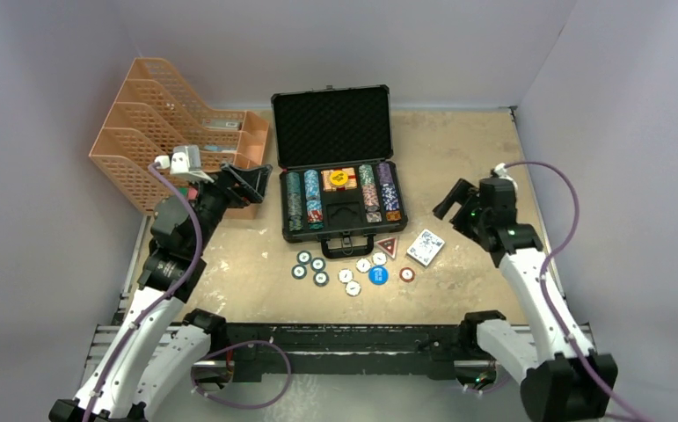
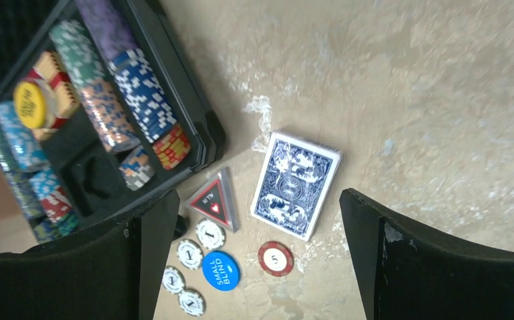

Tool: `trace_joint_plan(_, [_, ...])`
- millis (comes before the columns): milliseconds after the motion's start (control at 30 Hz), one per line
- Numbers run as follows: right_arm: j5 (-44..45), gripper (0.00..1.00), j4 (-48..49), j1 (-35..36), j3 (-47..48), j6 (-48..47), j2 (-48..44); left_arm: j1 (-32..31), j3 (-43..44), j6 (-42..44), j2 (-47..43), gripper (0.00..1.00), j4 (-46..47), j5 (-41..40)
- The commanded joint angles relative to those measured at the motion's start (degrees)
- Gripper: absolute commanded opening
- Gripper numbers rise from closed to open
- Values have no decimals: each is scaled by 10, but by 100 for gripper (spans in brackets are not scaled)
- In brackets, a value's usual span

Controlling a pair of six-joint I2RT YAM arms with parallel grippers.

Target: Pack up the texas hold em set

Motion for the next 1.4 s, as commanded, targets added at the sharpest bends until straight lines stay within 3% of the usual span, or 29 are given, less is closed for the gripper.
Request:
trace_joint_plan(0, [115, 94, 9, 81, -12, 91, 67, 5, 11, -4, -8, 89, 27, 3])
trace_joint_plan(167, [159, 94, 9, 144, -10, 157, 152, 5, 14, 2, -8, 88, 12, -10])
trace_joint_plan(333, [187, 90, -24, 158, 3, 208, 234, 4, 23, 4, -7, 88, 4, -11])
trace_joint_plan(833, [198, 95, -23, 158, 62, 201, 362, 5, 33, 7, 1, 86, -14, -17])
trace_joint_plan(1100, [188, 60, -5, 158, 45, 199, 357, 4, 37, 8, 26, 86, -24, -24])
trace_joint_plan(1367, [182, 55, -6, 158, 58, 191, 298, 5, 39, 4, 45, 86, -29, -23])
